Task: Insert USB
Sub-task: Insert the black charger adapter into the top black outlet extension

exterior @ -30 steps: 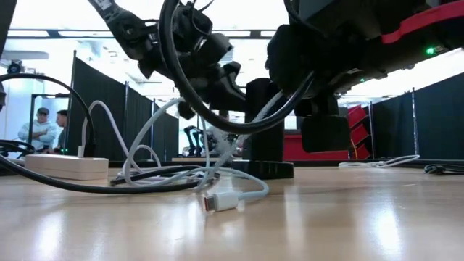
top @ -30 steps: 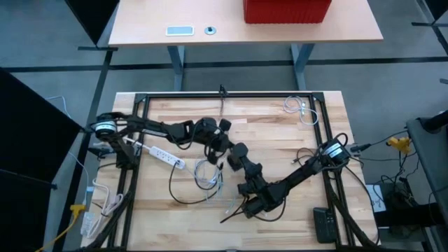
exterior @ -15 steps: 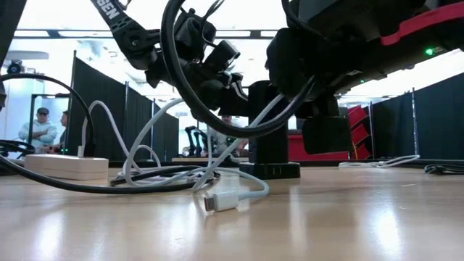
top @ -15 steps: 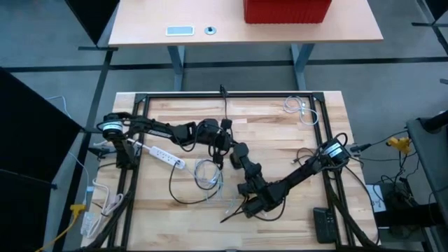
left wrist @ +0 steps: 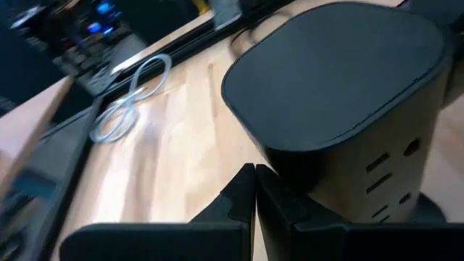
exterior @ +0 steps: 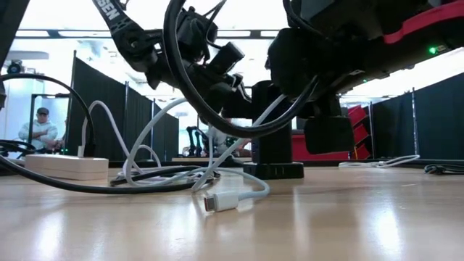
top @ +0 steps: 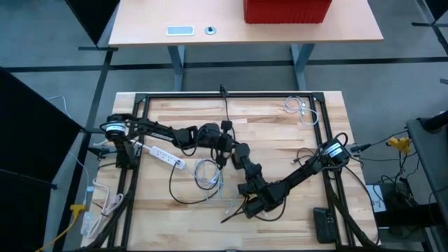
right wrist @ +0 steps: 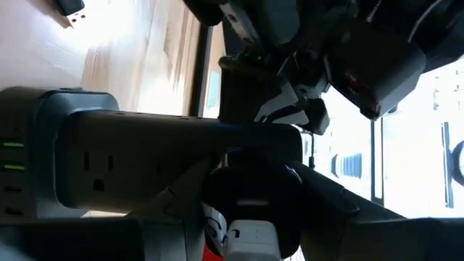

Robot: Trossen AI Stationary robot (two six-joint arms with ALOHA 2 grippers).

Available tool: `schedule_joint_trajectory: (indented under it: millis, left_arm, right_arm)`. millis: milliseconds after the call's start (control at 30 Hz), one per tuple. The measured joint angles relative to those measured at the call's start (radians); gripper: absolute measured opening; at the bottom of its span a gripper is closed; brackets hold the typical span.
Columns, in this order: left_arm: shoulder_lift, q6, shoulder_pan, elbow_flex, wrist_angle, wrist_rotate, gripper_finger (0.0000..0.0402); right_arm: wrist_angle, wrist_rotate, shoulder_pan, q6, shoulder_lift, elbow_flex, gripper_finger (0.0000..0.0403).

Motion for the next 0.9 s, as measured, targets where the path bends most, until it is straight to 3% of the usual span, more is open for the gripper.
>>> schedule_joint_trajectory:
  millis: [433, 500, 667, 900]
  left_arm:
    - [-0.052, -0.138, 0.102, 0.0, -0.092, -0.099, 0.0]
    - [-0.05, -0.189, 0.11, 0.0, -0.1, -0.069, 0.0]
    - [-0.02, -0.274, 0.082, 0.0, -0.056, 0.127, 0.0]
    - [0.002, -0.387, 0.018, -0.005, 0.024, 0.095, 0.0]
  right_arm:
    - [-0.002, -0.001, 0.0, 0.012, 0.0, 0.001, 0.0143]
    - [-0.002, -0.001, 0.0, 0.012, 0.0, 0.001, 0.0143]
    - [-0.002, 0.0, 0.001, 0.012, 0.0, 0.001, 0.0143]
    - [-0.006, 0.005, 0.004, 0.011, 0.001, 0.0, 0.0143]
